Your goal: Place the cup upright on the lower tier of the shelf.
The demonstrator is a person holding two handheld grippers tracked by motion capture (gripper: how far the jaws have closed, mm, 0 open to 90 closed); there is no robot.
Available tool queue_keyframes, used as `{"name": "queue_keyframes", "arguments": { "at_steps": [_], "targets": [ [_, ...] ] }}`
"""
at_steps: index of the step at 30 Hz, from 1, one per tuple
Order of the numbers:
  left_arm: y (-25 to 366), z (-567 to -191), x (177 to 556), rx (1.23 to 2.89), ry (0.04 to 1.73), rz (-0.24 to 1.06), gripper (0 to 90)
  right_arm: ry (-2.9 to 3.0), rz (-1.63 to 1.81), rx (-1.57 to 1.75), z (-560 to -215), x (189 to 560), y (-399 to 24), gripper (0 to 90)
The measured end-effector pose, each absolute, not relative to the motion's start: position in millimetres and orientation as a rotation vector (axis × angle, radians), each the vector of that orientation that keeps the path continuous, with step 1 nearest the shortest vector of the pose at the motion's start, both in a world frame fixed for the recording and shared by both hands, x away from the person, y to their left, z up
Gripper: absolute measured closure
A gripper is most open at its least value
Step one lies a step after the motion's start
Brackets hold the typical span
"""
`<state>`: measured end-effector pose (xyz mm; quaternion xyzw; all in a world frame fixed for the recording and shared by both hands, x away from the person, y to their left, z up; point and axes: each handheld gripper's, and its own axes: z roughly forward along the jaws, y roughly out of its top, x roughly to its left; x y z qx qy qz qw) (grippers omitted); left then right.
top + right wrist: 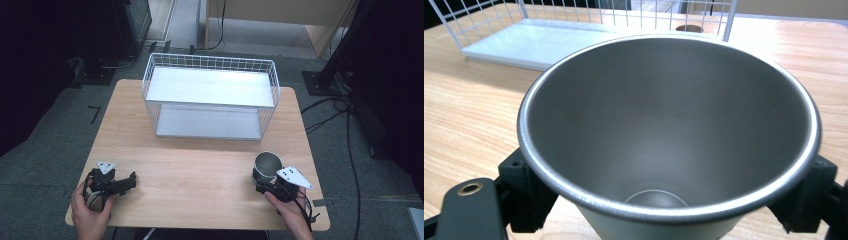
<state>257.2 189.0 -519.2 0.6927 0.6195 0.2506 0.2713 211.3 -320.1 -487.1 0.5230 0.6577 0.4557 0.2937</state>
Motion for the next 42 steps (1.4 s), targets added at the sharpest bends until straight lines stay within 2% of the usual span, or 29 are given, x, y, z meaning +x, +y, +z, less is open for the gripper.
{"name": "queue_keyframes", "arguments": {
  "at_steps": [42],
  "targets": [
    [189.1,-519.1,257.2,1.865,1.669,0.673,0.0,1.657,1.333,1.202,-377.5,271.7,-264.5,15.2]
  ]
}}
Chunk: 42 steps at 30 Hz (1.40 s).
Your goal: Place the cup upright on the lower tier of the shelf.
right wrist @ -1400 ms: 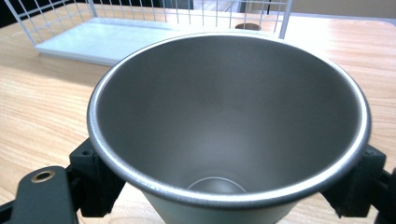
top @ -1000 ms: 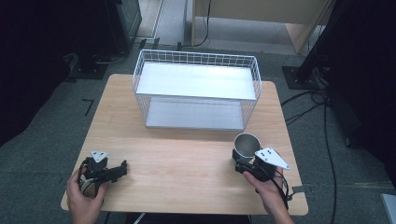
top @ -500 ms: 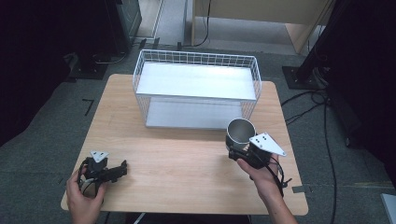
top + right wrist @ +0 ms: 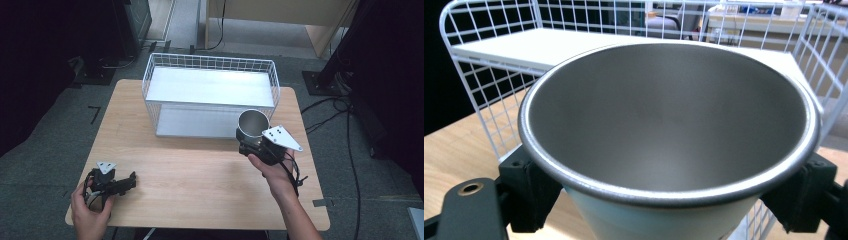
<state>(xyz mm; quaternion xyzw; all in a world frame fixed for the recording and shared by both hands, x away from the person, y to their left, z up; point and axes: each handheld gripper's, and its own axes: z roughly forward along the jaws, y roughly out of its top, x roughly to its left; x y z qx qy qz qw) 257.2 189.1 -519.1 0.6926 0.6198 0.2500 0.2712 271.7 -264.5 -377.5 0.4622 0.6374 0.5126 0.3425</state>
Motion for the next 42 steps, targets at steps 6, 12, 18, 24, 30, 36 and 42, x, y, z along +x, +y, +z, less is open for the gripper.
{"name": "queue_keyframes", "arguments": {
  "at_steps": [6,12,18,24,30,36,42],
  "targets": [
    [189.0,-519.2,257.3,1.864,1.669,0.675,0.0,1.629,1.344,1.189,-362.2,277.8,-262.8,15.2],
    [189.2,-519.1,257.3,1.866,1.668,0.677,0.0,1.59,1.357,1.176,-347.7,286.2,-261.9,15.2],
    [189.1,-519.1,257.3,1.865,1.668,0.676,0.0,1.565,1.366,1.175,-336.6,298.2,-258.4,15.2],
    [189.2,-519.1,257.3,1.867,1.667,0.677,0.0,1.546,1.356,1.166,-326.9,312.7,-253.5,15.2],
    [189.2,-519.2,257.3,1.865,1.668,0.678,0.0,1.523,1.36,1.164,-318.4,327.8,-248.2,15.2],
    [189.2,-519.2,257.3,1.865,1.667,0.678,0.0,1.501,1.376,1.18,-313.7,342.2,-241.8,15.2],
    [189.1,-519.3,257.3,1.864,1.668,0.678,0.0,1.497,1.37,1.181,-310.6,357.7,-233.0,15.2]
  ]
}}
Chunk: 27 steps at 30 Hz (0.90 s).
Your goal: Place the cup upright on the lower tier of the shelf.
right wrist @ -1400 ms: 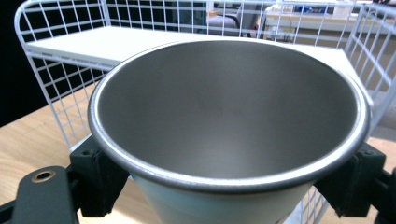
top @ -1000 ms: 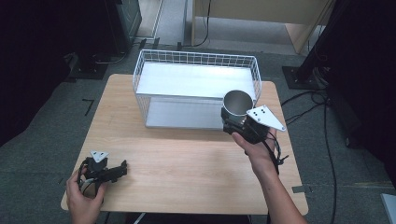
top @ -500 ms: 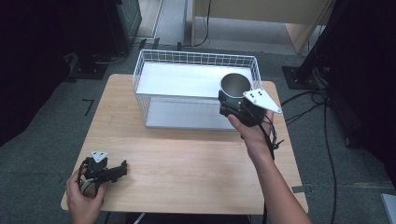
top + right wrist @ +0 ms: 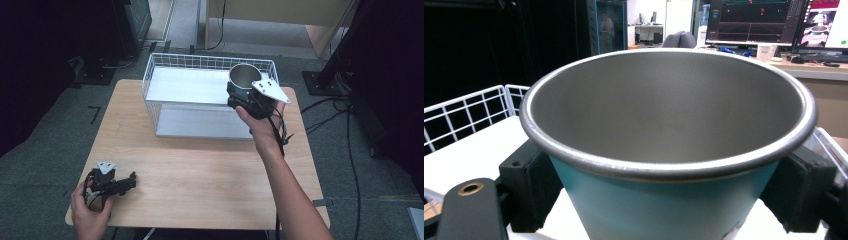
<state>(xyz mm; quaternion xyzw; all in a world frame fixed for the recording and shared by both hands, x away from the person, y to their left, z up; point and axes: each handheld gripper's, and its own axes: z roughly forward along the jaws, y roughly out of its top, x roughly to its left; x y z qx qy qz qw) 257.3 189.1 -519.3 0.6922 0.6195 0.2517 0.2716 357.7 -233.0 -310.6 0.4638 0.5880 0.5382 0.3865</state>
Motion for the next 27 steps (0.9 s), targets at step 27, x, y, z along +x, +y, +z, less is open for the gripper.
{"name": "queue_keyframes", "arguments": {
  "at_steps": [27],
  "targets": [
    [189.0,-519.2,257.2,1.863,1.669,0.674,0.0,1.498,1.357,1.269,-315.6,416.8,-207.6,15.2]
  ]
}}
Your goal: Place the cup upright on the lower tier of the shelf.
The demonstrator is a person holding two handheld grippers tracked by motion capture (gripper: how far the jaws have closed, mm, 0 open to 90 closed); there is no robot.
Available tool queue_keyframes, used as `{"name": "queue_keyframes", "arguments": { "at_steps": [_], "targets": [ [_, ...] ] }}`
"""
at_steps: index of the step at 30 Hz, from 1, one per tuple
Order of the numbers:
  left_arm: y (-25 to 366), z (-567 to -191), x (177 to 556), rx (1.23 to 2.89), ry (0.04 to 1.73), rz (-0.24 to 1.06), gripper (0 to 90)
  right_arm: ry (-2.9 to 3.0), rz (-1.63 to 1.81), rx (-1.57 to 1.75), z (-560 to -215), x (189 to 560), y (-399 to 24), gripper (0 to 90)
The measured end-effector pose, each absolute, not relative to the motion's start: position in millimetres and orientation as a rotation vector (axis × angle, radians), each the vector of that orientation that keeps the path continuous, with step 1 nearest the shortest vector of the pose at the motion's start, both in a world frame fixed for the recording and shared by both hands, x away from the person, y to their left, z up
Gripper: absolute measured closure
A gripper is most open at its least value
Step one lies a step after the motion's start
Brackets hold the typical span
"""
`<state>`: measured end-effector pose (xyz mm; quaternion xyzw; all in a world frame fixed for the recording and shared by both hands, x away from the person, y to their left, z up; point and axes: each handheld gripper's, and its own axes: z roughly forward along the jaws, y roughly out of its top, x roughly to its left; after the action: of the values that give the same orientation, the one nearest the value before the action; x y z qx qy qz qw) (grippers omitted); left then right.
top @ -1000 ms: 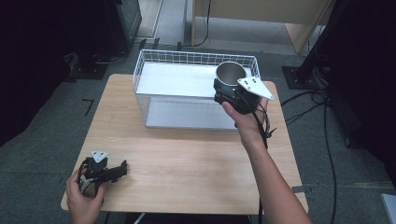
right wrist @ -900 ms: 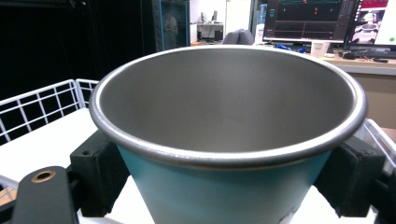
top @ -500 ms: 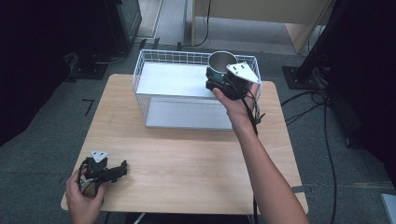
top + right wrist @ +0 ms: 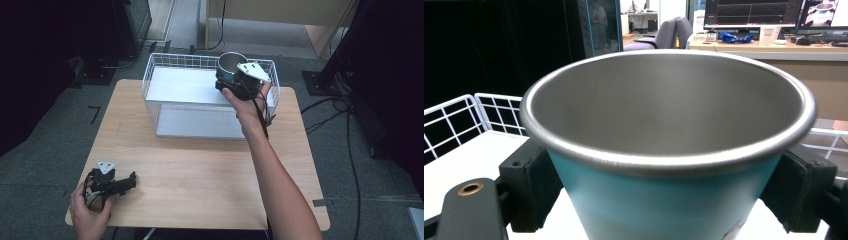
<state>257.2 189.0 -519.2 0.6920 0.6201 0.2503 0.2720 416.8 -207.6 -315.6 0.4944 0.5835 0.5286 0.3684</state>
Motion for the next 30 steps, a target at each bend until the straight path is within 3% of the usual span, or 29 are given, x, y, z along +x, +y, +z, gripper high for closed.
{"name": "queue_keyframes", "arguments": {
  "at_steps": [8,18,30],
  "targets": [
    [188.9,-519.3,257.3,1.861,1.67,0.674,0.0,1.506,1.352,1.282,-315.6,419.8,-207.3,13.9],
    [189.2,-519.1,257.2,1.866,1.668,0.674,0.0,1.563,1.337,1.296,-317.7,420.4,-212.0,0.0],
    [189.2,-519.1,257.2,1.866,1.669,0.674,0.0,1.594,1.351,1.255,-327.9,397.5,-232.4,0.0]
  ]
}}
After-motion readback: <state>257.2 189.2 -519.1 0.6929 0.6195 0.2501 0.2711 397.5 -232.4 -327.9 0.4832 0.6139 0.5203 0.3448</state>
